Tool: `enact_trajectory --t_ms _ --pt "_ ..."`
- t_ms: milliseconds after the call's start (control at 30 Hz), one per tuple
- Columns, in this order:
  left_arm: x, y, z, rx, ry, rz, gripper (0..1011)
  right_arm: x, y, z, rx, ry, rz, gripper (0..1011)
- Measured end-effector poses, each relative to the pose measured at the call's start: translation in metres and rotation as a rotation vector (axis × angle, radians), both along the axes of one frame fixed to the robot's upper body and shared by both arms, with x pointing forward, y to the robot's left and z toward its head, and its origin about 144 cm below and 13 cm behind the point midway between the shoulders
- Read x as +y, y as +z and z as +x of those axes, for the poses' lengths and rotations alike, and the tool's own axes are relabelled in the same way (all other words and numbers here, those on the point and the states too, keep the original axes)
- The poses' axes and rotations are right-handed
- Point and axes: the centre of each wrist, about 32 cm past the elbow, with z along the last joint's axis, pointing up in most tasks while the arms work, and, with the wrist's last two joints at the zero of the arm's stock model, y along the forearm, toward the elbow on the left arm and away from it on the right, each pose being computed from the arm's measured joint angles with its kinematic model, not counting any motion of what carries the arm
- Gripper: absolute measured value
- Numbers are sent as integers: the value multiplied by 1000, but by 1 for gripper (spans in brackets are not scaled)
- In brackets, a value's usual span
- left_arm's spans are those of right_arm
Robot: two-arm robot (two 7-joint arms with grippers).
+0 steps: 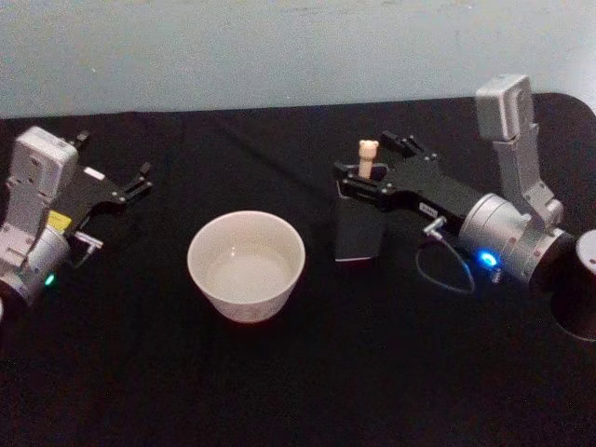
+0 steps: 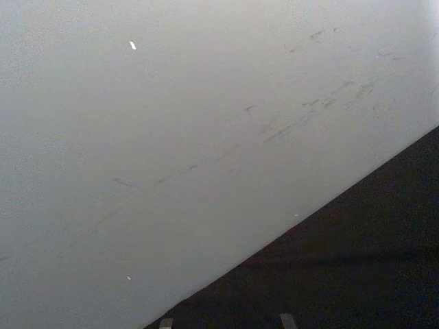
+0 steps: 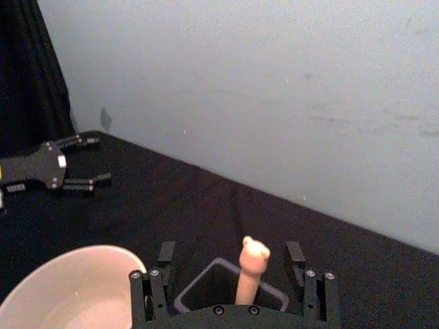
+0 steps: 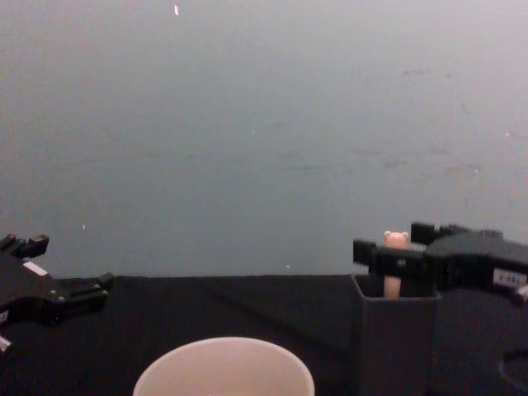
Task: Pick up the stirring spoon with one hand, stir inside the cup, then place it back in its original position.
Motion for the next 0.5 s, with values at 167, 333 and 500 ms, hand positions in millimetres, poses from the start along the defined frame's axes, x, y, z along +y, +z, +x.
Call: enact_trajectory --t_ms 167,333,500 --pt "0 0 0 0 0 0 1001 -4 13 1 -60 -5 32 1000" --pt "0 0 0 0 0 0 1001 -11 28 -1 -149 -74 69 1000" --pt "0 0 0 0 0 0 1001 -14 27 -2 -182 -188 32 1000"
